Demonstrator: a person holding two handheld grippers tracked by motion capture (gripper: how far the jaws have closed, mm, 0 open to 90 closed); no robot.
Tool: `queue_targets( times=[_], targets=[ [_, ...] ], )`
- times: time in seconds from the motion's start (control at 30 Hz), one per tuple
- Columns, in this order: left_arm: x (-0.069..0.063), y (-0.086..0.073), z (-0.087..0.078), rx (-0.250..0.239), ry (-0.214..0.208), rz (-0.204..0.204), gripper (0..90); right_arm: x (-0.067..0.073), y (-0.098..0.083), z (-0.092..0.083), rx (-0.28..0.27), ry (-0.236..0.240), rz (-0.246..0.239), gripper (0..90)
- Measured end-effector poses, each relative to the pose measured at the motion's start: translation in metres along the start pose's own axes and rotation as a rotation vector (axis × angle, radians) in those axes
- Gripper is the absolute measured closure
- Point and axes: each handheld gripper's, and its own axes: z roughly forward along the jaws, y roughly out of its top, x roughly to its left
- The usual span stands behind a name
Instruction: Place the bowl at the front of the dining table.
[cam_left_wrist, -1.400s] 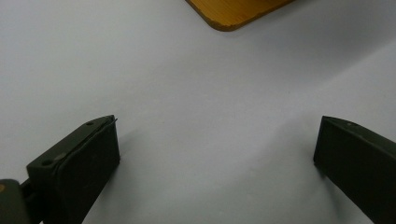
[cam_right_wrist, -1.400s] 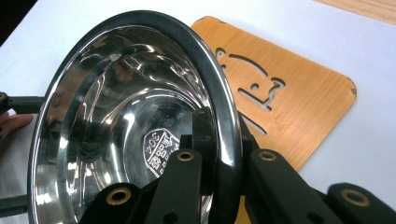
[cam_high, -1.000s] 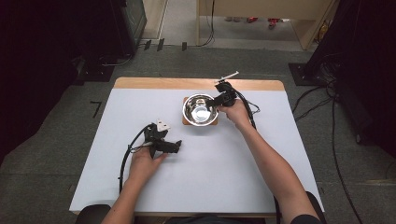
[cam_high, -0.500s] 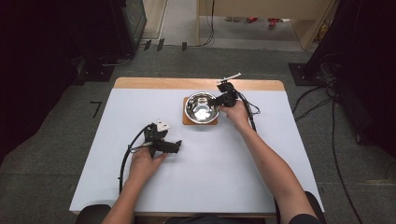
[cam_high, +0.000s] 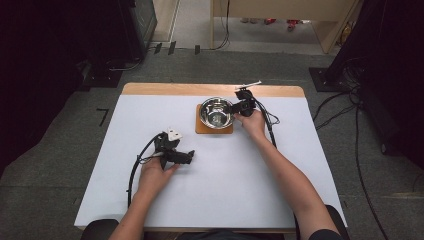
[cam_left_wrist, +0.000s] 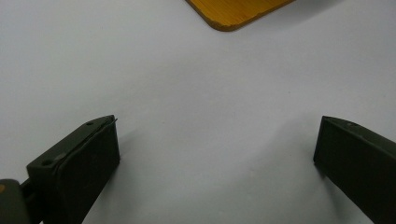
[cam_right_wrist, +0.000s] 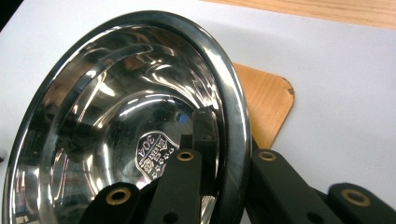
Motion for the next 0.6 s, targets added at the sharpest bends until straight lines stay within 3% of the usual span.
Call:
queue_targets(
  times=[0.23, 0.6],
  targets=[
    [0.0000, 0.0000, 0.0001, -0.001, 0.000, 0.000, 0.1, -0.0016, -0.0009, 0.0002, -0.006, -0.003, 0.015, 86.2],
    [0.0000, 0.0000, 0.0001, -0.001, 0.001, 0.000, 0.1, -0.0014, -0.0014, 0.0004, -0.020, -0.024, -0.010, 81.8]
  ],
)
